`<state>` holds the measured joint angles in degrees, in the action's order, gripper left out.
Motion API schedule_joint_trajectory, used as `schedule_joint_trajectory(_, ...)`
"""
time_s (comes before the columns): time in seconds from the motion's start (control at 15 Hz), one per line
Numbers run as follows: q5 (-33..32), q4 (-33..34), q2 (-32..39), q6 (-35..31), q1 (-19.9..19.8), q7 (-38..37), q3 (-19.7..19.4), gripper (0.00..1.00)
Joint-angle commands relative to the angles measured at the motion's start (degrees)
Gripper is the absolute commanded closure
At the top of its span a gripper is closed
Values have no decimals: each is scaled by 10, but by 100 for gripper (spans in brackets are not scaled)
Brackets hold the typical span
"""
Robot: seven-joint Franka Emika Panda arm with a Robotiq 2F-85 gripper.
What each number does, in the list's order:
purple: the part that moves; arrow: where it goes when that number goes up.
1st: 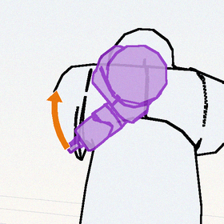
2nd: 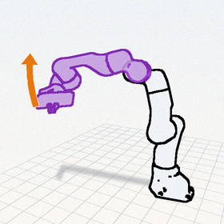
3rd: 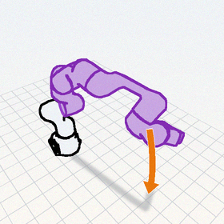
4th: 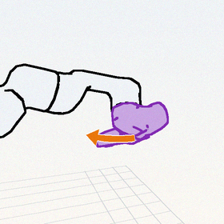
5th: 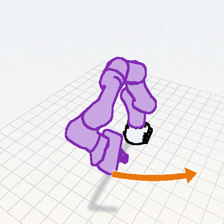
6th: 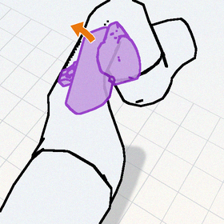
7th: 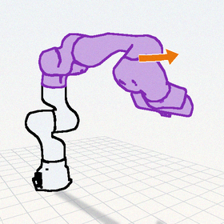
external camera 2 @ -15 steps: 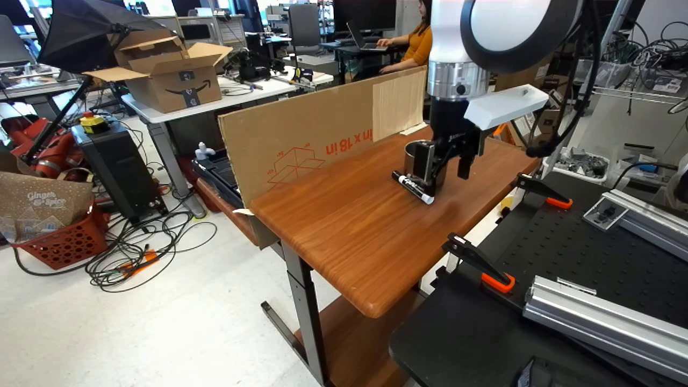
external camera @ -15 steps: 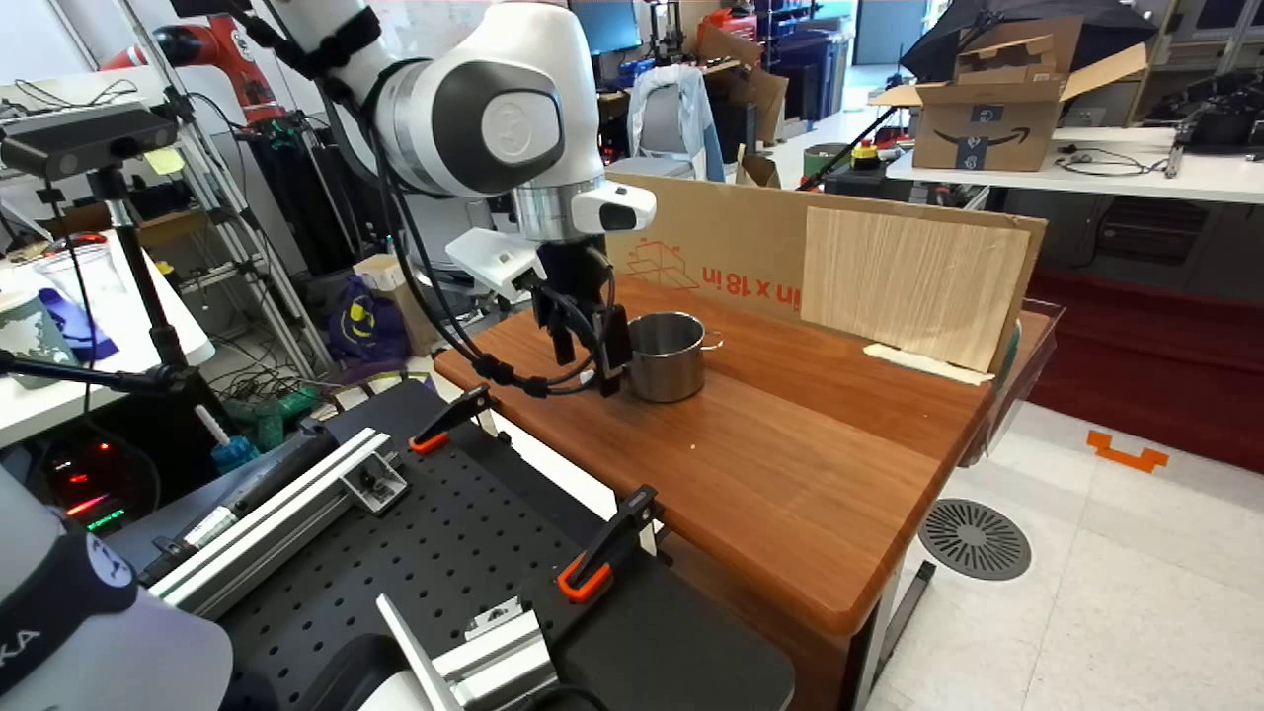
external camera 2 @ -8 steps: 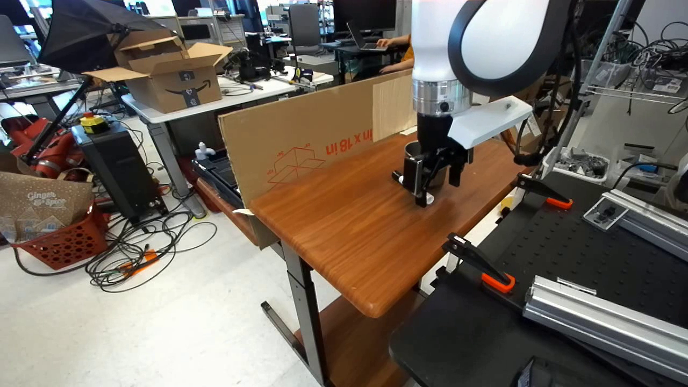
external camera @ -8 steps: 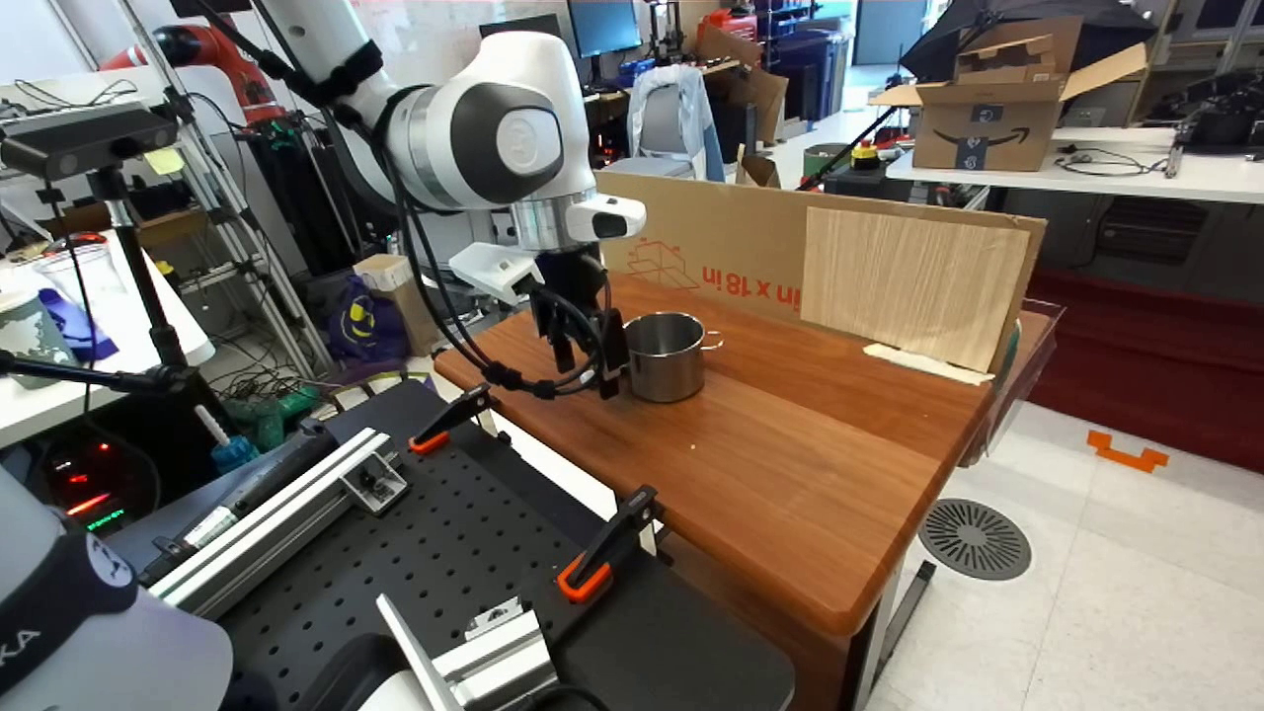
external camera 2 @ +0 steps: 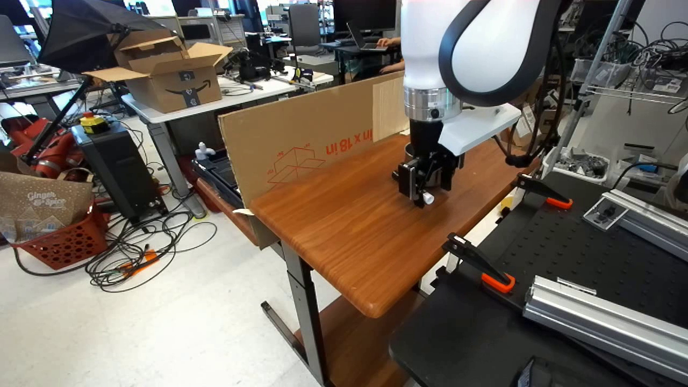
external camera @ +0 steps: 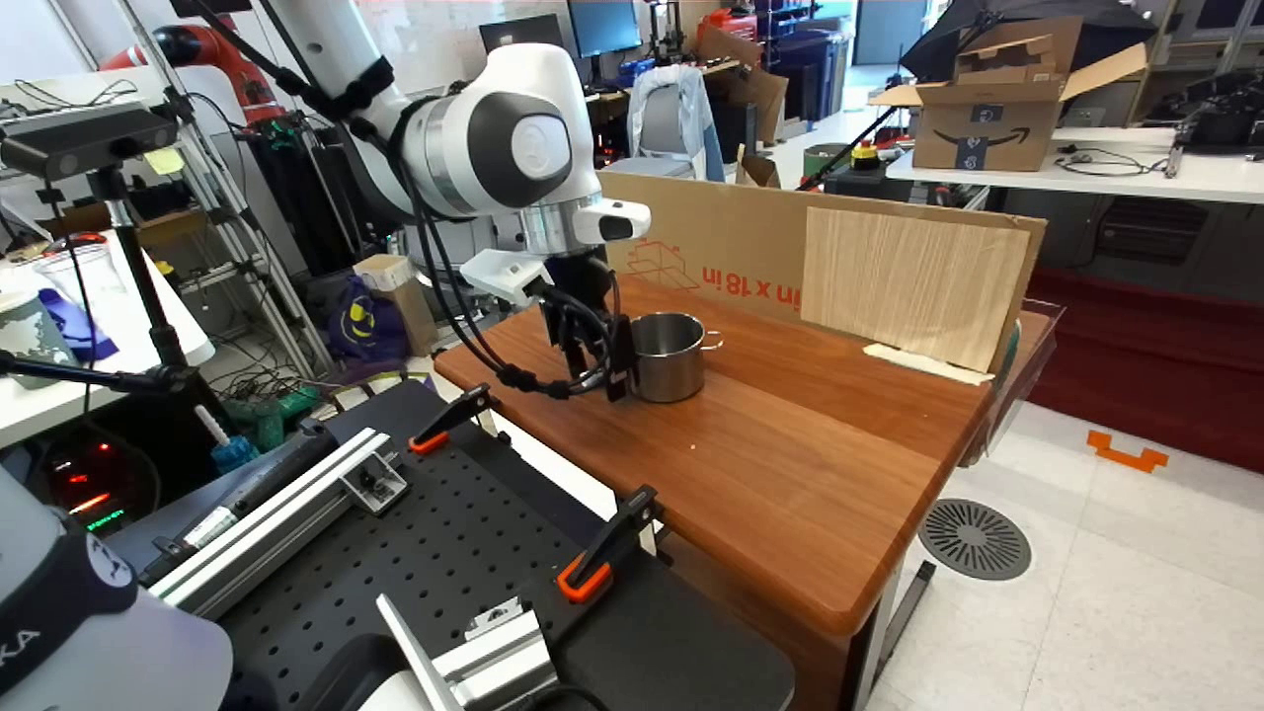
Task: Put the marker in the pot
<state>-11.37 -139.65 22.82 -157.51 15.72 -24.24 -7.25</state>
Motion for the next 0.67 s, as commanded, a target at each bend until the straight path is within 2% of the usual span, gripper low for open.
schedule_joint_trajectory(0.0,-29,14,16,-1,24,-26,-20,51)
schedule_joint_trajectory(0.4,-40,13,15,2,32,-32,-29,94)
schedule_joint_trajectory(0.6,-47,14,16,3,35,-31,-29,93)
